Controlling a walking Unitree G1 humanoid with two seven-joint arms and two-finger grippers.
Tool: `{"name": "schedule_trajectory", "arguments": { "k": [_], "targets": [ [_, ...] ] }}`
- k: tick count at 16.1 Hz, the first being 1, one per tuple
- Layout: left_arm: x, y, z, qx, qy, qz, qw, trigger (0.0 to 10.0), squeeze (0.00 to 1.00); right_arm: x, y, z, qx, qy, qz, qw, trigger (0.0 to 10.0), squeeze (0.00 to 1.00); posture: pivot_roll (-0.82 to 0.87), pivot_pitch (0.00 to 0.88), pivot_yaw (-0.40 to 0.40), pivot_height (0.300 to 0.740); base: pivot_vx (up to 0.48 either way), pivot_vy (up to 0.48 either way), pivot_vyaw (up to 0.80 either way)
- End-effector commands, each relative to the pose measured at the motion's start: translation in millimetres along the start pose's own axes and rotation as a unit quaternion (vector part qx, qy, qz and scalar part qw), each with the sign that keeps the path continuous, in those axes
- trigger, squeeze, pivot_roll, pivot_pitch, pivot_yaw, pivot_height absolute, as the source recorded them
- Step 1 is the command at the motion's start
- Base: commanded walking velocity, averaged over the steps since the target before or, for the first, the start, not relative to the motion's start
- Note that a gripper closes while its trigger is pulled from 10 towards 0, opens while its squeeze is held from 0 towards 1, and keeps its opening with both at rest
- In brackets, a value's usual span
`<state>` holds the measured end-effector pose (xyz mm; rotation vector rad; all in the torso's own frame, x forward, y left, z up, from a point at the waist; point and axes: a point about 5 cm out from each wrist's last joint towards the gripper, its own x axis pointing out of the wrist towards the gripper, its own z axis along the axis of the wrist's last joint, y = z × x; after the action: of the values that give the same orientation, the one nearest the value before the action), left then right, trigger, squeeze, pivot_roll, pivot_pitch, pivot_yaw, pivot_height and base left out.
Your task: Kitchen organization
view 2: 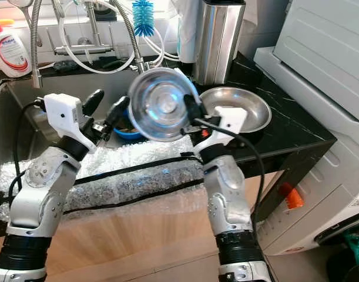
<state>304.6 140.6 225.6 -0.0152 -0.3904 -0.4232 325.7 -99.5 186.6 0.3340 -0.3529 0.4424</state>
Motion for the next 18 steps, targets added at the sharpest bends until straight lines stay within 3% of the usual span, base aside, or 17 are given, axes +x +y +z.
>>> {"name": "schedule_trajectory", "arguments": {
  "k": [1,5,6,15,16,18],
  "targets": [
    [-1.2,-0.9,1.0,-0.008,0.0,-0.008,1.0,10.0,1.0,3.0,3.5,2.2,-0.005,-0.009,0.011,1.0,10.0,0.0,0.06,0.0,-0.023,0.74,0.0,0.0,0.0],
    [-1.8,-5.3,0.0,-0.006,0.005,-0.023,1.0,10.0,1.0,3.6,4.9,1.2,-0.007,-0.008,0.013,1.0,10.0,0.0,0.06,0.0,-0.024,0.74,0.0,0.0,0.0],
    [-1.6,-6.9,-1.4,-0.002,0.01,-0.029,1.0,10.0,0.0,3.9,6.1,0.9,-0.008,-0.007,0.017,1.0,10.0,0.0,0.05,0.0,-0.023,0.74,0.0,0.0,0.0],
    [-2.8,-9.1,-9.1,-0.013,0.029,-0.033,0.999,10.0,0.0,2.9,17.1,-4.8,-0.024,0.007,0.058,0.998,10.0,0.0,0.05,0.0,-0.021,0.74,0.0,0.0,0.0],
    [-2.8,-9.1,-9.4,-0.014,0.03,-0.033,0.999,9.2,0.0,3.0,18.0,-4.7,-0.024,0.007,0.061,0.998,10.0,0.0,0.05,0.0,-0.02,0.74,0.0,0.0,0.0],
    [-2.2,-9.4,-11.5,-0.012,0.035,-0.032,0.999,0.0,0.0,3.3,20.0,-4.3,-0.025,0.006,0.069,0.997,10.0,0.0,0.05,0.0,-0.02,0.74,0.0,0.0,0.0]
  ]
}}
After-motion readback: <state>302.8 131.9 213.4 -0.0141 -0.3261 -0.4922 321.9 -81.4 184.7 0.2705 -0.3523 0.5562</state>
